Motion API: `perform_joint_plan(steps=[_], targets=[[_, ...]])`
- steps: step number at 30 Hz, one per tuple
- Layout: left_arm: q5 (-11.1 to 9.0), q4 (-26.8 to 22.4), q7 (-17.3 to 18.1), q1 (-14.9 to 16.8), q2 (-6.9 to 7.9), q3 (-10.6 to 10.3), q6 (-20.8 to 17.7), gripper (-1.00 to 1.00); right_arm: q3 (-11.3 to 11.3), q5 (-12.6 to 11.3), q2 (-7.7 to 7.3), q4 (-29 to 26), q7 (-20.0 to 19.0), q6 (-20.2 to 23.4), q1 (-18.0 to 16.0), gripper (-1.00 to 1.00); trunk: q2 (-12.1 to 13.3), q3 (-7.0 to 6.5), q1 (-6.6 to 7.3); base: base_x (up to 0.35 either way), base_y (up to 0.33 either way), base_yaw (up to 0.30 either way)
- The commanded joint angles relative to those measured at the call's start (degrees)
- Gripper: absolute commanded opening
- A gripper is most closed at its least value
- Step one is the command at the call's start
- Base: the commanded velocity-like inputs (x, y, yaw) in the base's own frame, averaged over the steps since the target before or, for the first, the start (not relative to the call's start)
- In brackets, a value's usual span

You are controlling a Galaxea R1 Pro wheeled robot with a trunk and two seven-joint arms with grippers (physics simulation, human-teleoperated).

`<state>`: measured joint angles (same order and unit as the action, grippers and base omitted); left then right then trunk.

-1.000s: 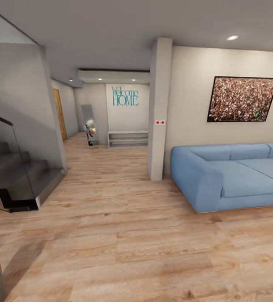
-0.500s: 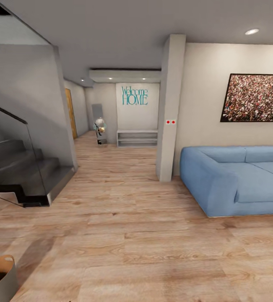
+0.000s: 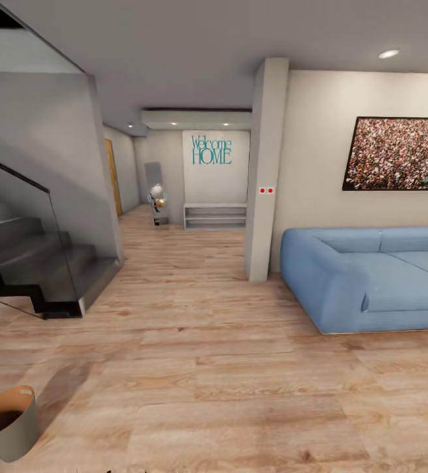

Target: Put the three can of soda from the living room inside the tash can in the kitchen.

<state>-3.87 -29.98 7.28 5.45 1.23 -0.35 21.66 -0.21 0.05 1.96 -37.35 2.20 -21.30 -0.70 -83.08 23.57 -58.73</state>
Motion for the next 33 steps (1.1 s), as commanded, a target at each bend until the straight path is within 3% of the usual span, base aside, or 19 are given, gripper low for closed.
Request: perform_joint_plan(steps=[1,8,22,33], targets=[[0.0,0.0,0.0,0.0,-0.03,0.0,0.0,1.0,0.0,0.0,-0.01,0.0,0.0,0.0,0.0,1.0,0.0,0.0,0.0,-0.321,0.0,0.0],[0.0,0.0,0.0,0.0,-0.01,-0.1,0.0,1.0,0.0,-0.1,-0.02,0.0,-0.1,0.0,0.0,1.0,0.0,0.0,0.0,-0.266,0.0,0.0],[0.0,0.2,0.0,0.0,0.0,0.0,0.0,1.0,0.0,0.0,0.02,-0.1,-0.1,0.4,0.0,1.0,0.0,0.0,0.0,-0.086,0.0,0.006],[0.0,0.7,0.0,0.0,0.0,0.0,0.0,1.0,0.2,0.0,0.14,0.0,5.8,0.1,0.0,1.0,0.0,-0.17,0.0,-0.005,0.0,0.214]])
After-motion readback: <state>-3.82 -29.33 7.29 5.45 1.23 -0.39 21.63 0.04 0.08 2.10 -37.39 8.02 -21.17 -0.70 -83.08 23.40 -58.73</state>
